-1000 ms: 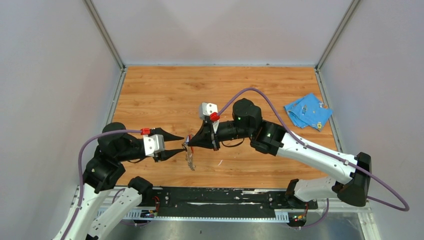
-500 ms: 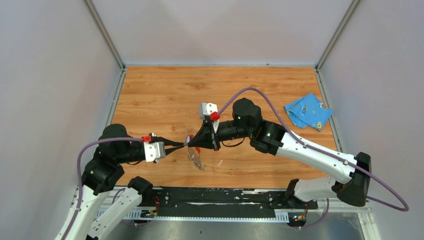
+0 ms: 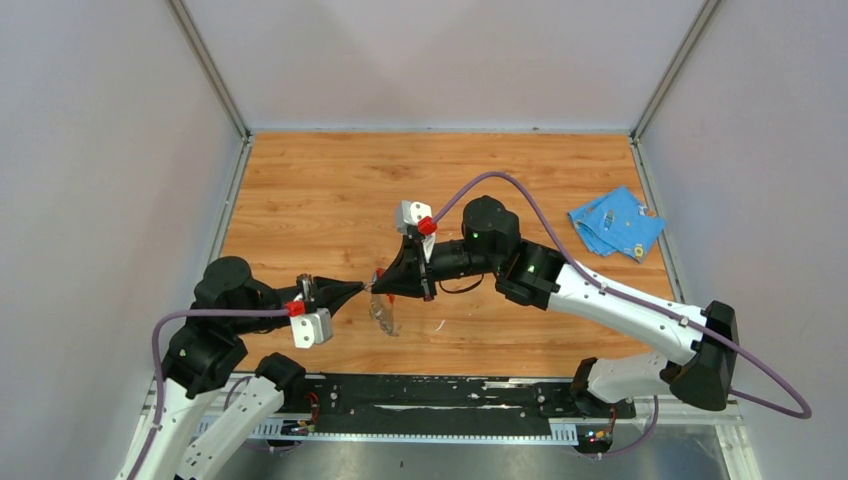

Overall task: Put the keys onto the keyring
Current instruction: Adjust the key on the keyring.

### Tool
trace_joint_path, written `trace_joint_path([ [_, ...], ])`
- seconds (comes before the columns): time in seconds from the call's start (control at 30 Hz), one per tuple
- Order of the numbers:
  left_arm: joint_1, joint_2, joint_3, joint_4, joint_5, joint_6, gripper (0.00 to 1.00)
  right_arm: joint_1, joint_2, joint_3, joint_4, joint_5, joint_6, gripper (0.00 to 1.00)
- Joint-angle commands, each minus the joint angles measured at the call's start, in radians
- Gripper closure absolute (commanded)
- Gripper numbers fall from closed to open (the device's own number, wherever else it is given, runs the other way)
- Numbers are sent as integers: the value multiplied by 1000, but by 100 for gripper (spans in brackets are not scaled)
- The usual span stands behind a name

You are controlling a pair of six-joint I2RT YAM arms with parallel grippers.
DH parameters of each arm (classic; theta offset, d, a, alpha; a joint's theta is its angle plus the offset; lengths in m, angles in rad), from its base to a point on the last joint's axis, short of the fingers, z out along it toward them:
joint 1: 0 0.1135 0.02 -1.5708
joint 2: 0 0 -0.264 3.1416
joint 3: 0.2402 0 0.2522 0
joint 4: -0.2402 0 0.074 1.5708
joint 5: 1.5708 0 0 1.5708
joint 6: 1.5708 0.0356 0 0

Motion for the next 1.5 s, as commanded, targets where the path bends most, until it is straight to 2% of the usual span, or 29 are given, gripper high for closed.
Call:
trace_joint_path([
  [0.0, -5, -17, -9, -15, -10, 51, 91, -11, 2, -9, 57, -23, 23, 100],
  [0.07, -5, -28, -5, -14, -19, 32, 87, -13, 3, -9, 56, -25, 22, 100],
  [0.13, -5, -32, 8, -19, -44, -10, 73, -14, 0, -11, 49, -25, 20, 100],
  [0.37, -5, -40, 67, -74, -108, -91, 66, -24, -11, -10, 19, -41, 4, 100],
  [0.5, -5, 14, 120, -74, -45, -210, 49, -24, -6, -3, -3, -49, -10, 100],
  [0.63, -5, 87, 164, -75, 28, -330, 45, -25, 0, 12, -30, -53, -35, 100],
  [0.73, -5, 139, 178, -75, 50, -399, 45, -24, 1, 22, -43, -56, -48, 100],
  [1.03, -5, 212, 196, -74, 81, -537, 53, -24, -7, 32, -58, -52, -59, 100],
  [1.47, -5, 196, 170, -73, 85, -532, 84, -25, -15, 28, -60, -45, -86, 100],
])
